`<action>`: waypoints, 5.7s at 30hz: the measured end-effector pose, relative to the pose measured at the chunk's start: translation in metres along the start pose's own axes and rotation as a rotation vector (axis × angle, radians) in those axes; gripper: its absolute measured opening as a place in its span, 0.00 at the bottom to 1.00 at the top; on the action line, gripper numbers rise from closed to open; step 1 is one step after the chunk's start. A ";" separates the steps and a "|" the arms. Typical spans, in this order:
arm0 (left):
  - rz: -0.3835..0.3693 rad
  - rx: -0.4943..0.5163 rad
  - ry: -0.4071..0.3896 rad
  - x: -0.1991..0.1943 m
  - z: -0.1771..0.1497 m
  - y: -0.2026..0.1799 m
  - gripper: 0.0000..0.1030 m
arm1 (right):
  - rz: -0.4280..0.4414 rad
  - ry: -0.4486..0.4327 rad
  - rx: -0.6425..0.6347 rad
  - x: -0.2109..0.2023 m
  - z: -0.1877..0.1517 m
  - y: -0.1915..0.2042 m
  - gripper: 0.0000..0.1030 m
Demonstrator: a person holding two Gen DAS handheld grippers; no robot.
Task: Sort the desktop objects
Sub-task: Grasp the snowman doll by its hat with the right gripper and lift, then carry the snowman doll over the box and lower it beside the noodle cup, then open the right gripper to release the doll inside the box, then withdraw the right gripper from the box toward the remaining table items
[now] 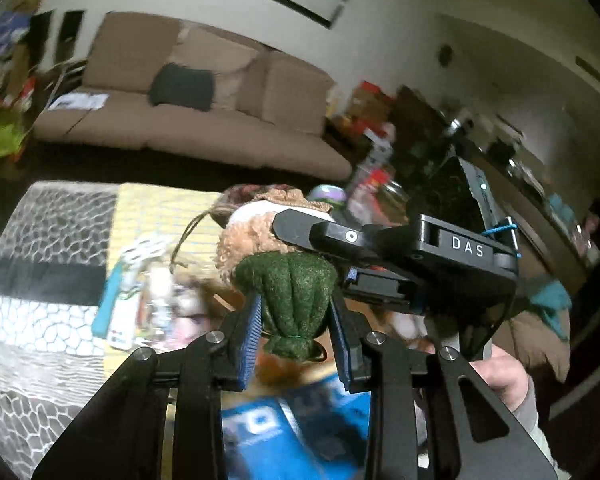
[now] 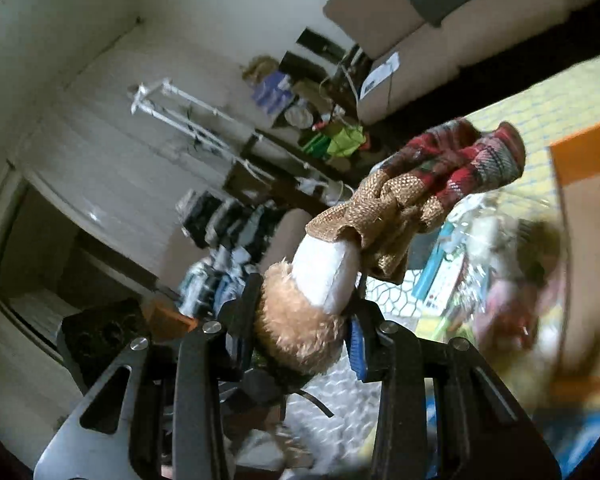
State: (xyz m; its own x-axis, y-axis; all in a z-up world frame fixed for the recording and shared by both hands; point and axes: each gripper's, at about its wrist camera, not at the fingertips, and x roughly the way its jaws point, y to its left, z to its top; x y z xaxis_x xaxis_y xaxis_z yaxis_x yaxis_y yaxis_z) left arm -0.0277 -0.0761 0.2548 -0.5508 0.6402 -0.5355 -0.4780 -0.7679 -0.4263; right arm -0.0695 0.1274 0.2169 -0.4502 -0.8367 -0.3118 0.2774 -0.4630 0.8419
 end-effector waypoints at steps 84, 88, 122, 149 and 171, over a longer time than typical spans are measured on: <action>0.086 0.057 0.405 0.234 -0.075 0.011 0.81 | -0.494 0.181 0.200 0.031 0.051 -0.297 0.40; 0.079 0.073 0.408 0.231 -0.075 0.011 0.81 | -0.559 0.216 0.025 0.003 0.050 -0.261 0.41; 0.074 0.021 0.415 0.223 -0.068 0.005 0.81 | -0.598 0.500 0.257 -0.019 -0.007 -0.290 0.61; 0.074 0.068 0.389 0.225 -0.087 -0.019 0.92 | -0.726 0.443 -0.036 -0.027 0.010 -0.250 0.54; 0.313 0.126 0.326 0.243 -0.083 -0.061 0.93 | -0.965 0.130 -0.248 -0.099 -0.014 -0.180 0.89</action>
State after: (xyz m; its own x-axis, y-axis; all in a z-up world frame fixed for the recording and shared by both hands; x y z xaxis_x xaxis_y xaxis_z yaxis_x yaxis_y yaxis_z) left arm -0.0760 0.1247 0.0898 -0.4474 0.3226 -0.8341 -0.4133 -0.9017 -0.1270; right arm -0.0628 0.2892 0.0898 -0.4838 -0.0896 -0.8706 0.0180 -0.9956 0.0925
